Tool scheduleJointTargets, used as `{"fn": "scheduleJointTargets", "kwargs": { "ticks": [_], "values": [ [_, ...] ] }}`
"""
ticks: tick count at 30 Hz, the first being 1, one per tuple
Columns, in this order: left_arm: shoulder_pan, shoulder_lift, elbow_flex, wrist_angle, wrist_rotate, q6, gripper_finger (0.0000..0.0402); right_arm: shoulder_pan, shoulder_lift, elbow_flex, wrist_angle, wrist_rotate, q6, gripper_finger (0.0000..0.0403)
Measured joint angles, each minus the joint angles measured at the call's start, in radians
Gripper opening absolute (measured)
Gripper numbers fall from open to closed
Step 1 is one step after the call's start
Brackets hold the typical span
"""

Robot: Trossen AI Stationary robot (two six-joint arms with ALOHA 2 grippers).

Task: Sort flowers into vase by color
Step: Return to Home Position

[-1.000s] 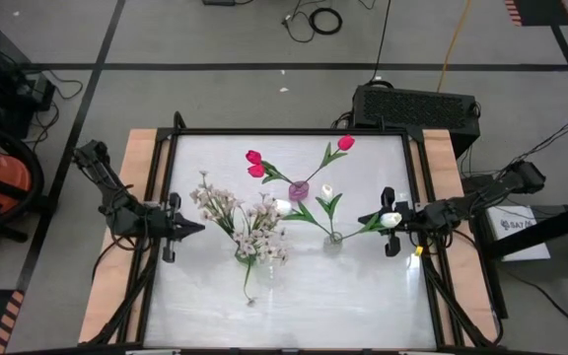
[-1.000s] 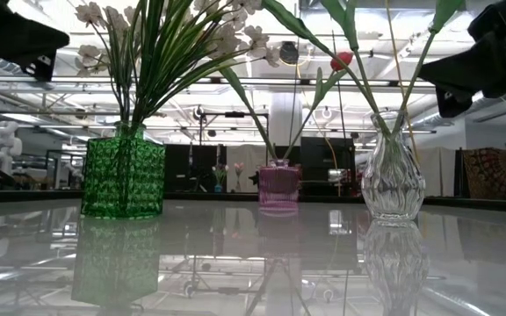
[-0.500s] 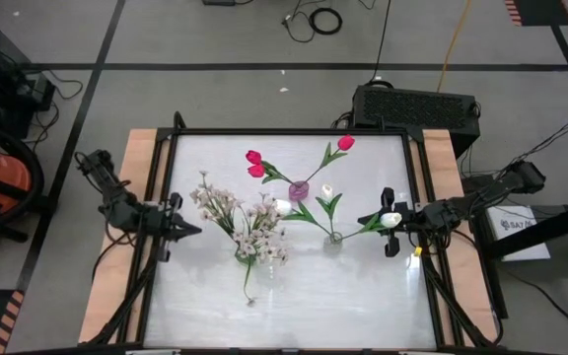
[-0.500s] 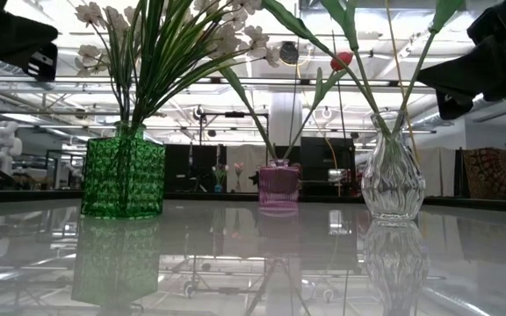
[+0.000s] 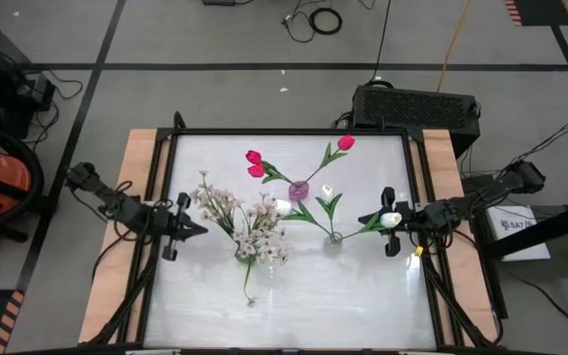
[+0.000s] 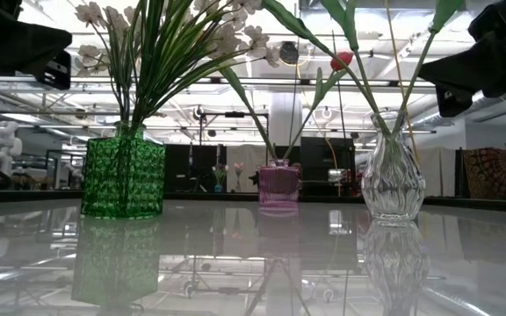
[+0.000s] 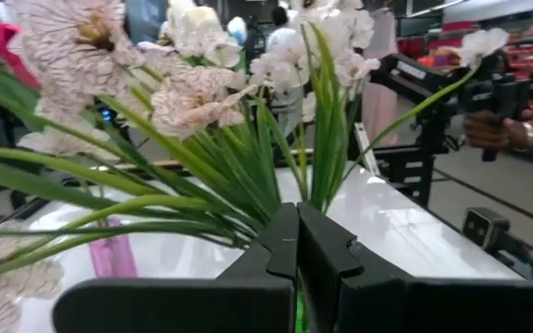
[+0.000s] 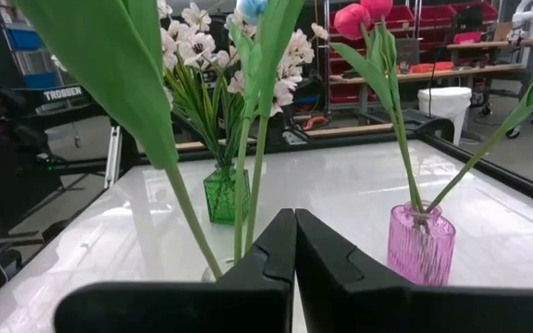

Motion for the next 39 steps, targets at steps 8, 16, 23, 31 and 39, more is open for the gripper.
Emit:
{"fn": "scheduleJointTargets", "kwargs": {
  "ticks": [8,16,23,31,39],
  "values": [
    [0.179,0.000,0.000,-0.023,0.204,-0.023,0.0005,0.000,0.000,0.000,-0.005,0.000,0.000,0.0000],
    [0.275,0.001,-0.001,-0.036,0.278,0.001,0.0005,-0.003,0.000,0.000,-0.003,0.000,-0.017,0.0000],
    [0.320,0.001,-0.001,-0.041,0.300,0.000,0.0005,-0.119,-0.020,0.000,0.076,-0.089,-0.103,0.0000],
    [0.338,0.001,-0.002,-0.044,0.308,-0.009,0.0005,-0.265,-0.023,0.000,0.021,-0.183,-0.054,0.0000],
    [0.338,0.001,-0.002,-0.047,0.324,-0.021,0.0005,-0.276,-0.129,0.000,-0.108,-0.188,-0.062,0.0000]
  ]
}}
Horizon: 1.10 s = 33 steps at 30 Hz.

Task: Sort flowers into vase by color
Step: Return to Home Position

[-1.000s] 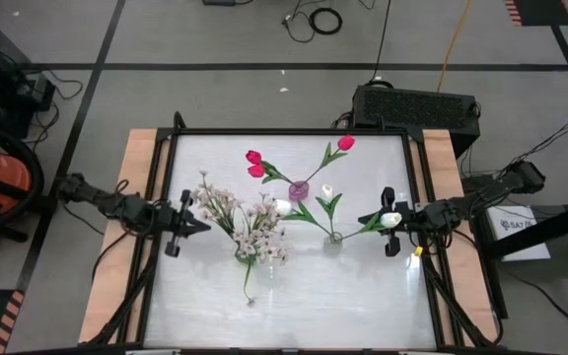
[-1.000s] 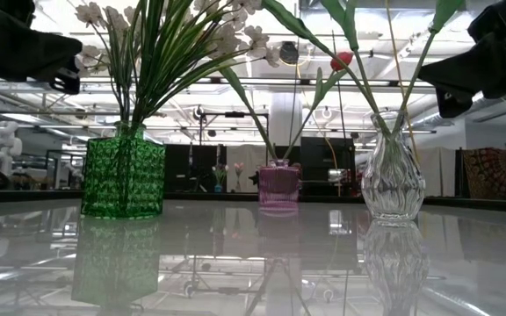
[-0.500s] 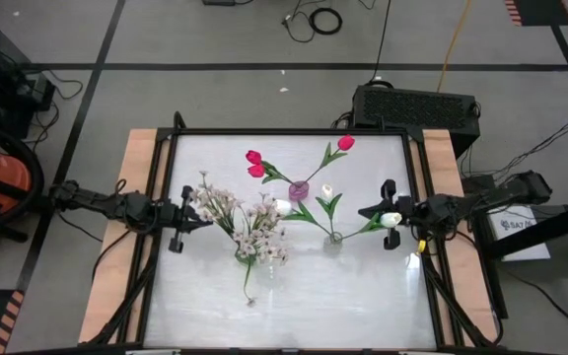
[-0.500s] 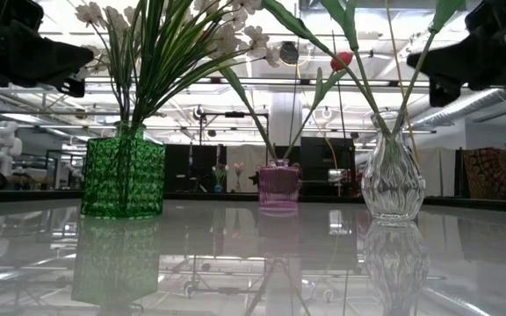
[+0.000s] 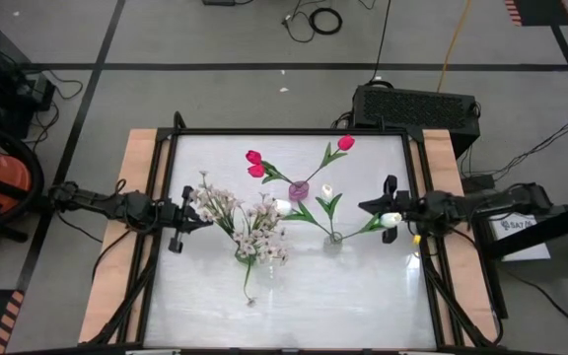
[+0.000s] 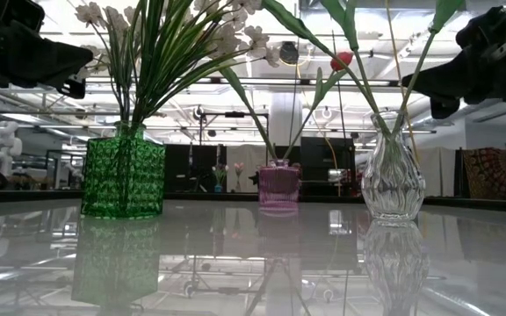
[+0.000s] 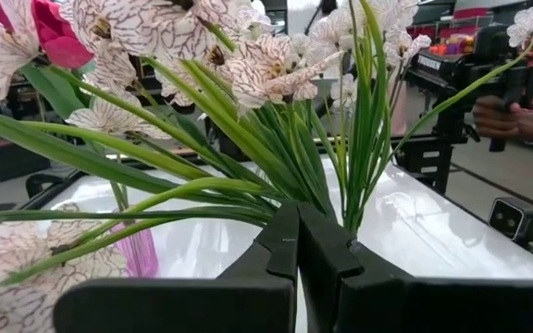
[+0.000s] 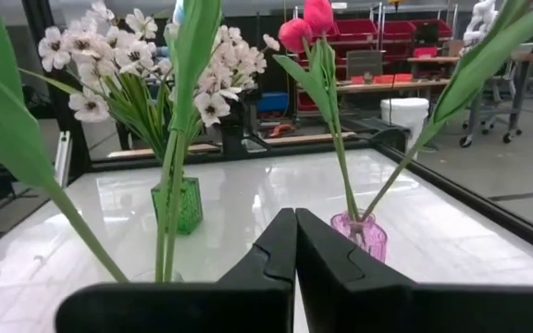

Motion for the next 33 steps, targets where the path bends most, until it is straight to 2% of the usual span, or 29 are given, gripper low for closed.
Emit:
{"fn": "scheduleJointTargets", "kwargs": {
  "ticks": [5,9,12,18,27,33],
  "values": [
    [0.000,0.000,0.000,0.002,0.000,-0.004,0.0005,0.000,-0.122,0.000,-0.095,-0.002,0.014,0.0000],
    [-0.001,0.000,0.000,0.007,-0.001,-0.004,0.0005,0.000,-0.206,0.000,-0.157,-0.085,0.012,0.0000],
    [-0.001,0.000,0.000,0.008,-0.002,-0.004,0.0005,0.001,-0.260,0.000,-0.207,-0.106,0.007,0.0000],
    [-0.001,0.000,-0.001,0.013,-0.005,-0.004,0.0005,-0.012,-0.260,-0.001,-0.240,-0.178,0.018,0.0000],
    [-0.001,0.000,-0.001,0.017,-0.012,-0.004,0.0005,-0.013,-0.259,-0.001,-0.238,-0.157,0.027,0.0000],
    [-0.001,0.000,-0.001,0.018,-0.012,-0.004,0.0005,-0.006,-0.257,0.000,-0.249,-0.213,0.074,0.0000]
  ]
}}
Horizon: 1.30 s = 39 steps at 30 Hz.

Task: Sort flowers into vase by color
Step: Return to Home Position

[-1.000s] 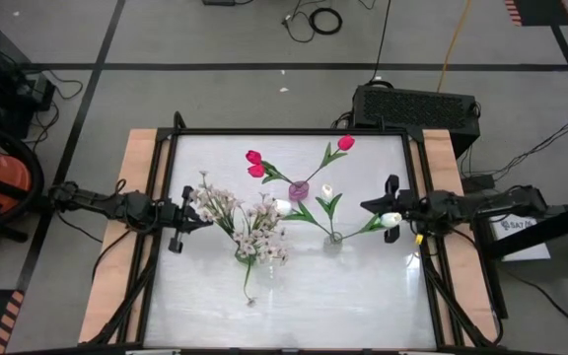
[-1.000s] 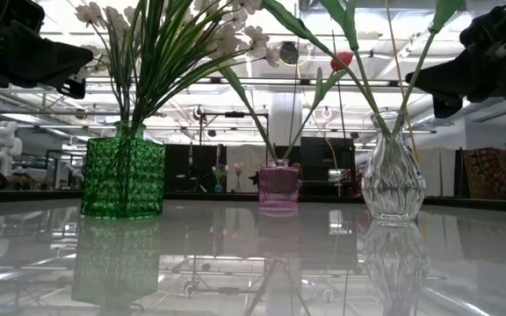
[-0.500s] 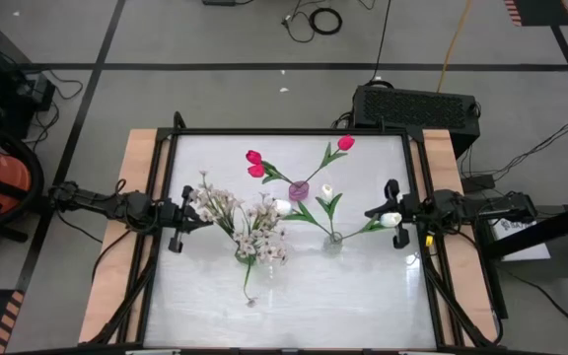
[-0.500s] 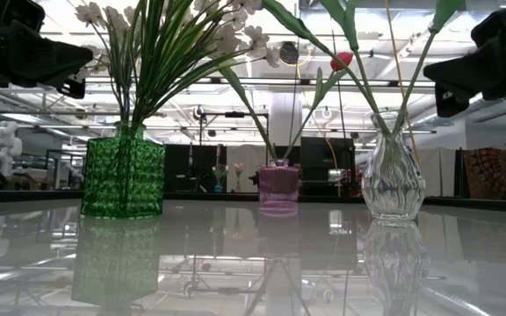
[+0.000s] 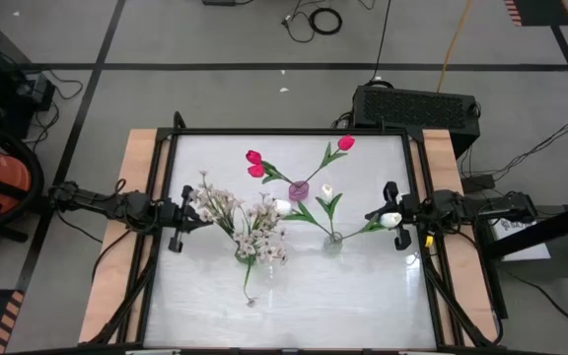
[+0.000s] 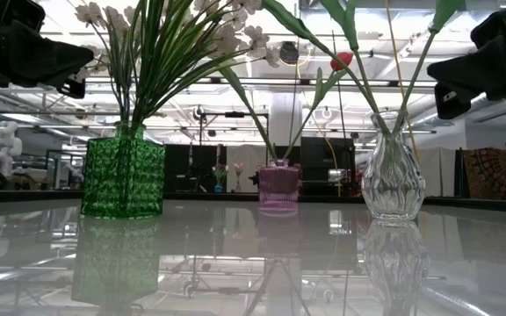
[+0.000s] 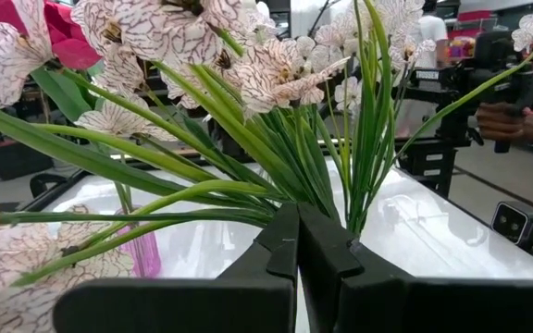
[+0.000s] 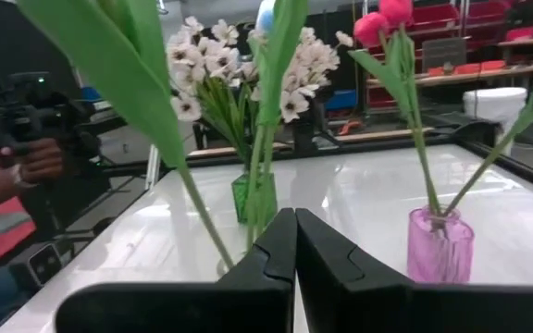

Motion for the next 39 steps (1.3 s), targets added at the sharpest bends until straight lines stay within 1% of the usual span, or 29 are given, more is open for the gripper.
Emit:
{"fn": "scheduleJointTargets", "kwargs": {
  "ticks": [4,8,11,17,19,24,28,30,39],
  "values": [
    [0.000,0.000,0.000,0.000,0.000,0.000,0.0005,0.008,0.000,0.000,0.000,0.001,-0.013,0.0000],
    [0.000,0.000,0.000,0.000,0.000,0.017,0.0005,0.007,0.000,0.000,0.005,0.035,-0.045,0.0000],
    [0.002,-0.002,0.000,-0.002,0.001,0.031,0.0005,0.007,0.000,0.000,0.006,0.037,-0.064,0.0000],
    [0.045,-0.002,0.000,-0.008,0.002,0.034,0.0005,0.007,0.000,0.000,0.006,0.037,-0.058,0.0000],
    [0.069,-0.002,0.000,-0.011,0.017,0.035,0.0005,0.007,0.000,0.000,0.006,0.037,-0.060,0.0000],
    [0.127,-0.002,0.000,-0.024,0.097,0.038,0.0005,0.007,0.000,0.000,0.006,0.038,-0.058,0.0000],
    [0.169,-0.002,0.000,-0.024,0.109,0.029,0.0005,0.007,0.000,0.000,0.006,0.038,-0.058,0.0000],
    [0.180,-0.002,0.000,-0.027,0.122,-0.003,0.0005,0.007,0.000,0.000,0.006,0.038,-0.058,0.0000],
    [0.181,-0.002,0.000,-0.028,0.116,-0.027,0.0005,0.007,0.000,0.000,0.006,0.038,-0.058,0.0000]
  ]
}}
